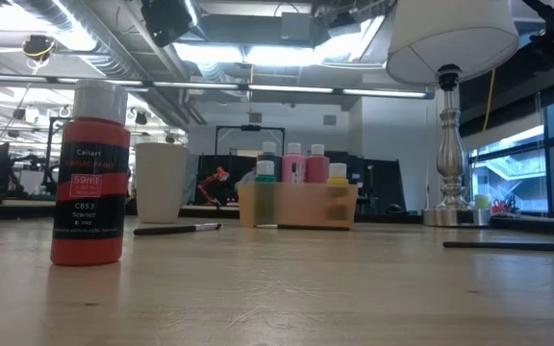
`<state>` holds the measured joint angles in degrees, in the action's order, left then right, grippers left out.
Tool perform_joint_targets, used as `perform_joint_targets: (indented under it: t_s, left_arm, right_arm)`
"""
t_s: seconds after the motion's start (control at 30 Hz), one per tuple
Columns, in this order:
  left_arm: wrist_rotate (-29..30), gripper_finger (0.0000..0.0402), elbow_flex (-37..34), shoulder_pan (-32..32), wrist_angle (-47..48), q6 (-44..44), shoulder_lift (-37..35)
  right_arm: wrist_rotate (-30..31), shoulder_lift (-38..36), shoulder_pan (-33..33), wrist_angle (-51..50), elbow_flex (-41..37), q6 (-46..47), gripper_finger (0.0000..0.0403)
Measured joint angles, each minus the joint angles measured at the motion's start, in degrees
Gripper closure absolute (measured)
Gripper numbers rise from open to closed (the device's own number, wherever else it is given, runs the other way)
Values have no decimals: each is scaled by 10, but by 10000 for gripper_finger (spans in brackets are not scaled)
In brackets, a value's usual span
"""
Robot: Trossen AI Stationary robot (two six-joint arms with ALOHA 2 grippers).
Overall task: Pick & Place Paint Supplies
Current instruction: Put the yellow paint bottle into the orange bin
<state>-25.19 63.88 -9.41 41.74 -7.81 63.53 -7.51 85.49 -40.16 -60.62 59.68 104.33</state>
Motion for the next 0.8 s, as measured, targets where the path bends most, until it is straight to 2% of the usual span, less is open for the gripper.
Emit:
perform_joint_targets:
  t_s: [0.33,0.63,0.8]
  left_arm:
    - [0,176,0,0,0,0,0]
    - [0,176,0,0,0,0,0]
    - [-2,176,0,0,1,0,-2]
  right_arm:
    - [0,3,0,0,0,0,219]
    - [-6,26,1,5,3,-12,283]
    - [-17,32,4,6,3,-13,283]
